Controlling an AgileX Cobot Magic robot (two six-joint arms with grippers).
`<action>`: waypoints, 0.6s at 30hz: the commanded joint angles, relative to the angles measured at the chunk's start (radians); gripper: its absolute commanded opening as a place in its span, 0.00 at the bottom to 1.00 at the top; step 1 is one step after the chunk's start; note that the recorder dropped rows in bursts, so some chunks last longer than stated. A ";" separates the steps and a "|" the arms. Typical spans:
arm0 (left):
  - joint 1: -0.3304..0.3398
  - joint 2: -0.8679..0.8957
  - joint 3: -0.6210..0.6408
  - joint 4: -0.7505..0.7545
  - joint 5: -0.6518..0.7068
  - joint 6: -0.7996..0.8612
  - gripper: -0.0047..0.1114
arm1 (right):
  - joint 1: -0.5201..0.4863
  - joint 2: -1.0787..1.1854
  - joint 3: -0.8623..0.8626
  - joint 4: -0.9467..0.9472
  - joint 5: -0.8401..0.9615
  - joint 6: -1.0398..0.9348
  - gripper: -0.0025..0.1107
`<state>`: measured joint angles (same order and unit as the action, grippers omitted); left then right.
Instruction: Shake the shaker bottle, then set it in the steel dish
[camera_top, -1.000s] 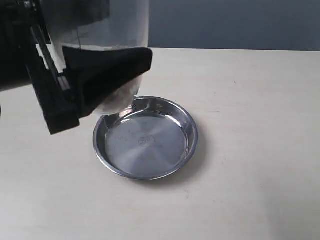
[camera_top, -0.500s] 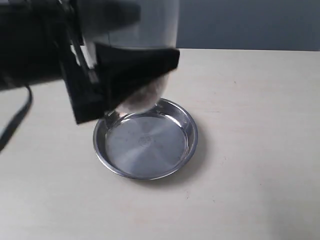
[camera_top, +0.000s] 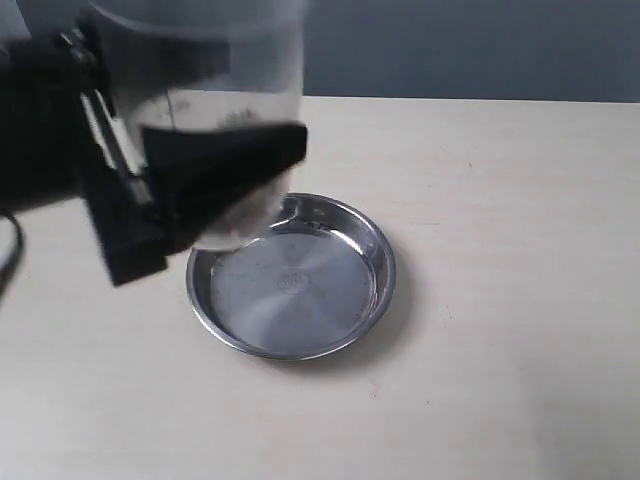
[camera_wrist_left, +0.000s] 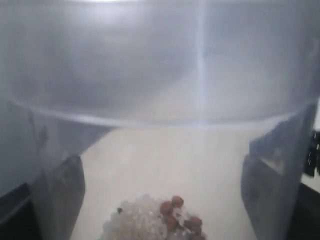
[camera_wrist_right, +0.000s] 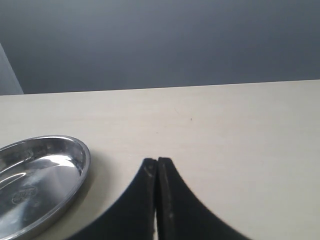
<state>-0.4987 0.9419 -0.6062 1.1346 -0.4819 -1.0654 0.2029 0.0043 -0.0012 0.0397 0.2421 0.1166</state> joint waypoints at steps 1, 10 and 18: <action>0.000 -0.027 0.143 -0.003 0.027 -0.025 0.04 | -0.004 -0.004 0.001 0.004 -0.013 0.000 0.01; 0.000 -0.020 0.050 0.071 -0.161 -0.023 0.04 | -0.004 -0.004 0.001 0.004 -0.012 0.000 0.01; 0.000 0.008 0.250 -0.004 -0.021 -0.058 0.04 | -0.004 -0.004 0.001 0.004 -0.012 0.000 0.01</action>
<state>-0.4987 0.8651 -0.5266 1.1826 -0.6017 -1.0934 0.2029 0.0043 -0.0012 0.0397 0.2421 0.1166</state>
